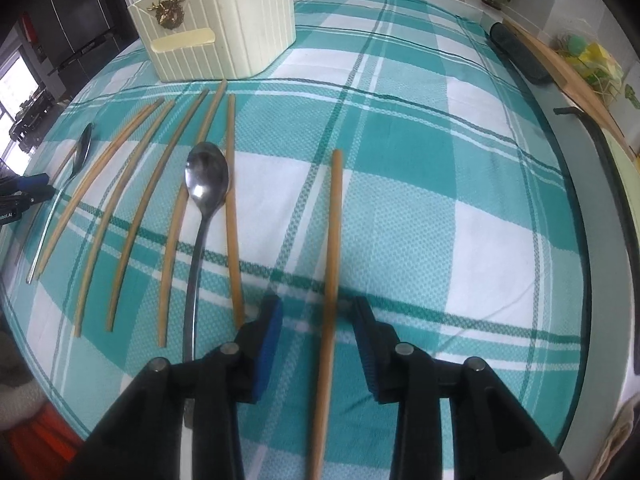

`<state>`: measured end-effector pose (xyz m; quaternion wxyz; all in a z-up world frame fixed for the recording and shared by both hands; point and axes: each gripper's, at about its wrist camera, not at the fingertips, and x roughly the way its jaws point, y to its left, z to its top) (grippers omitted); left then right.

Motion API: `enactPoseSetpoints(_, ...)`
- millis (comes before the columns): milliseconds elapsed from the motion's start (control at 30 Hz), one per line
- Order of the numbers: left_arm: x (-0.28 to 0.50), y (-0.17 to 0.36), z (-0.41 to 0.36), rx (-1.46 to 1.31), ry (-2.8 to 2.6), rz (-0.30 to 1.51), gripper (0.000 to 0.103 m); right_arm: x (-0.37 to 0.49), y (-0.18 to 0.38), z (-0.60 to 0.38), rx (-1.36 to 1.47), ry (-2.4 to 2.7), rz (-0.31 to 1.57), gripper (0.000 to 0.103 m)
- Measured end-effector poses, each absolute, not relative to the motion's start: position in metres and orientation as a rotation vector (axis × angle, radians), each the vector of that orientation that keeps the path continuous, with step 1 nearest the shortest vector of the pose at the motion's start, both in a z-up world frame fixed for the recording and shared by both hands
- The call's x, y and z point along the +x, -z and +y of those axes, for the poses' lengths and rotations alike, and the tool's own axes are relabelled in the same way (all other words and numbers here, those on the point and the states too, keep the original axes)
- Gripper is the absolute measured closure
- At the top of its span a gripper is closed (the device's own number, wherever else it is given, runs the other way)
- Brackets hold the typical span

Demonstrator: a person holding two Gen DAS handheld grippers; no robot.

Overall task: Organize utensils
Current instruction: 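Lift the chopsticks with both tools and lower them into the cream holder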

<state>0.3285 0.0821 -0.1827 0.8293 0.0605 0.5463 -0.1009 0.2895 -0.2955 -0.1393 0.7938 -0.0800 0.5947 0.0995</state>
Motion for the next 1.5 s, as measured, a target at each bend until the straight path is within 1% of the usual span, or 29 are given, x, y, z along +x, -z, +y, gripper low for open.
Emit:
enactPoseSetpoints(67, 0.342, 0.183, 0.077, 0.150, 0.231, 1.176, 0.047, 0.307, 0.141, -0.294, -0.161, -0.220, 1.284, 0.065)
enactPoseSetpoints(133, 0.357, 0.183, 0.073, 0.148, 0.237, 1.197, 0.051, 0.324, 0.142, -0.292, -0.162, -0.222, 1.288, 0.067)
enactPoseSetpoints(167, 0.361, 0.182, 0.072, 0.144, 0.242, 1.200, 0.065, 0.332, 0.143, -0.290, -0.168, -0.227, 1.289, 0.074)
enactPoseSetpoints(200, 0.366, 0.181, 0.071, 0.145, 0.241, 1.199, 0.089, 0.340, 0.144, -0.288, -0.182, -0.222, 1.287, 0.081)
enactPoseSetpoints(233, 0.370, 0.180, 0.071, 0.149, 0.231, 1.200, 0.098, 0.347, 0.144, -0.288, -0.191, -0.214, 1.282, 0.091)
enactPoseSetpoints(267, 0.373, 0.180, 0.072, 0.141, 0.228, 1.203, 0.099, 0.353, 0.143, -0.287, -0.186, -0.214, 1.278, 0.095)
enactPoseSetpoints(367, 0.373, 0.170, 0.081, 0.080, 0.213, 1.179, 0.099, 0.361, 0.138, -0.290, -0.133, -0.206, 1.260, 0.096)
enactPoseSetpoints(467, 0.358, 0.140, 0.092, 0.019, 0.216, 1.098, 0.099, 0.354, 0.118, -0.297, -0.065, -0.211, 1.192, 0.096)
enactPoseSetpoints(700, 0.313, 0.039, 0.110, -0.075, 0.256, 0.848, 0.099, 0.310, 0.023, -0.305, 0.015, -0.254, 0.946, 0.096)
enactPoseSetpoints(867, 0.299, -0.027, 0.111, -0.118, 0.290, 0.685, 0.099, 0.284, -0.043, -0.298, 0.022, -0.272, 0.745, 0.096)
enactPoseSetpoints(1000, 0.312, -0.078, 0.101, -0.145, 0.323, 0.575, 0.099, 0.287, -0.089, -0.284, 0.024, -0.279, 0.598, 0.096)
enactPoseSetpoints(1167, 0.353, -0.132, 0.082, -0.181, 0.336, 0.470, 0.099, 0.324, -0.142, -0.258, 0.030, -0.285, 0.452, 0.096)
enactPoseSetpoints(1267, 0.383, -0.146, 0.064, -0.166, 0.320, 0.444, 0.099, 0.354, -0.167, -0.240, 0.031, -0.298, 0.398, 0.096)
enactPoseSetpoints(1333, 0.407, -0.141, 0.053, -0.173, 0.314, 0.466, 0.099, 0.376, -0.173, -0.228, 0.021, -0.303, 0.390, 0.096)
enactPoseSetpoints(1400, 0.429, -0.127, 0.043, -0.180, 0.307, 0.501, 0.099, 0.400, -0.168, -0.219, 0.031, -0.304, 0.418, 0.096)
enactPoseSetpoints(1500, 0.459, -0.095, 0.028, -0.179, 0.294, 0.577, 0.099, 0.435, -0.140, -0.209, 0.047, -0.304, 0.502, 0.096)
